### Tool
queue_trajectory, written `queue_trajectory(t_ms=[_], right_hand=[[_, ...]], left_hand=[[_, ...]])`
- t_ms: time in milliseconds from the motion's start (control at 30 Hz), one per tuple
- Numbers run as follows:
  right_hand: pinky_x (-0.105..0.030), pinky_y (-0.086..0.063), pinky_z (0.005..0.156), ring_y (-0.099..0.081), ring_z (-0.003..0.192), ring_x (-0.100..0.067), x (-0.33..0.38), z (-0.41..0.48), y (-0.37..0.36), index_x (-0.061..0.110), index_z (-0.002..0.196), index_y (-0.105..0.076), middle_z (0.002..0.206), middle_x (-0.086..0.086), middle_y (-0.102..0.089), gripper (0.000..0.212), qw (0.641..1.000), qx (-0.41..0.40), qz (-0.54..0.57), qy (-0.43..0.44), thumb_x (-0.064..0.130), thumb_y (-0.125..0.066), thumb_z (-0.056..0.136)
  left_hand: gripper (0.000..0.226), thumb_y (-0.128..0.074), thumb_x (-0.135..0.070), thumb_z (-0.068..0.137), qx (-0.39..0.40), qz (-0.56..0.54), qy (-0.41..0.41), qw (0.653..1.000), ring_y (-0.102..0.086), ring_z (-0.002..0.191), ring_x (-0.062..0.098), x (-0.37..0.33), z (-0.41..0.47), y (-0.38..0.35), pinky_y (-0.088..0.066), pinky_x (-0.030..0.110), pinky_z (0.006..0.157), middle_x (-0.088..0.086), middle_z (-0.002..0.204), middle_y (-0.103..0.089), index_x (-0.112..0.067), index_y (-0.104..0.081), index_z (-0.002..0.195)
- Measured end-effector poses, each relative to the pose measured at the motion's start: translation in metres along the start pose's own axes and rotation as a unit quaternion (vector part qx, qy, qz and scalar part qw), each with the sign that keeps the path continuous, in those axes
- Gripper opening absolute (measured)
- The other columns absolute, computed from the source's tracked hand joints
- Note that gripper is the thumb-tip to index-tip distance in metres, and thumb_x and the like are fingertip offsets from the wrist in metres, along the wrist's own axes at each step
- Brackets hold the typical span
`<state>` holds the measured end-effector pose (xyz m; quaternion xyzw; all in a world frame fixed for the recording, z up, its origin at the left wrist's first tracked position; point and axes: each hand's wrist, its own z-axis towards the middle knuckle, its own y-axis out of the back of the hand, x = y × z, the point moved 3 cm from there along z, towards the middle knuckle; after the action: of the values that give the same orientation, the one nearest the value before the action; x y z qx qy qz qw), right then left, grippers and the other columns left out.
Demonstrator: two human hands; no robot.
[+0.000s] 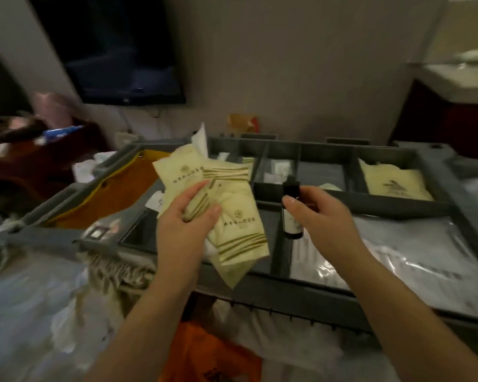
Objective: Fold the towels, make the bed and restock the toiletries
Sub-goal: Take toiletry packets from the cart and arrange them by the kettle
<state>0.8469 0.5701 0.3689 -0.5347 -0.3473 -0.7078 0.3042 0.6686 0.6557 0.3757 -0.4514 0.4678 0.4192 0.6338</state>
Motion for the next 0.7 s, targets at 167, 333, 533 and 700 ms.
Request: queue_trajectory(t_ms=[167, 333, 533, 700], right_hand=[[-0.011, -0.045, 0.061, -0.06, 0.085, 0.0, -0.019, 0.011, 0.011, 0.036, 0.099, -0.055, 0.092, 0.013, -0.063, 0.011, 0.996, -0.083, -0.033, -0.011, 0.027, -0.055, 0.094], [-0.01, -0.047, 0.059, -0.057, 0.087, 0.002, -0.032, 0.051, -0.012, 0.029, 0.113, -0.052, 0.095, 0.017, -0.059, 0.017, 0.994, -0.096, -0.041, -0.035, 0.026, -0.052, 0.096], [-0.032, -0.053, 0.084, -0.06, 0.098, -0.012, -0.038, 0.106, -0.069, 0.026, 0.11, -0.055, 0.106, 0.005, -0.062, 0.02, 0.991, -0.062, -0.109, -0.057, 0.029, -0.06, 0.091], [-0.027, -0.05, 0.084, -0.058, 0.1, -0.012, -0.061, 0.131, -0.097, 0.022, 0.115, -0.057, 0.107, 0.004, -0.06, 0.025, 0.976, -0.1, -0.18, -0.07, 0.025, -0.061, 0.091]], left_hand=[[0.04, -0.065, 0.002, 0.082, 0.042, -0.02, 0.029, 0.998, -0.066, 0.099, 0.013, 0.021, 0.041, 0.006, -0.059, 0.026, 0.07, -0.008, 0.109, -0.065, -0.037, -0.063, 0.094], [0.041, -0.062, 0.005, 0.083, 0.033, -0.023, 0.03, 0.999, -0.064, 0.101, 0.012, 0.031, 0.082, 0.022, -0.058, 0.022, 0.067, -0.008, 0.111, -0.063, -0.034, -0.061, 0.097], [0.043, -0.062, 0.003, 0.084, 0.039, -0.009, 0.046, 0.998, -0.063, 0.094, 0.008, 0.036, 0.127, 0.039, -0.059, 0.024, 0.066, -0.016, 0.103, -0.059, -0.038, -0.058, 0.096], [0.044, -0.064, -0.002, 0.084, 0.13, 0.042, 0.019, 0.99, -0.065, 0.094, 0.009, 0.046, 0.172, 0.044, -0.059, 0.024, 0.065, -0.015, 0.109, -0.058, -0.043, -0.057, 0.096]])
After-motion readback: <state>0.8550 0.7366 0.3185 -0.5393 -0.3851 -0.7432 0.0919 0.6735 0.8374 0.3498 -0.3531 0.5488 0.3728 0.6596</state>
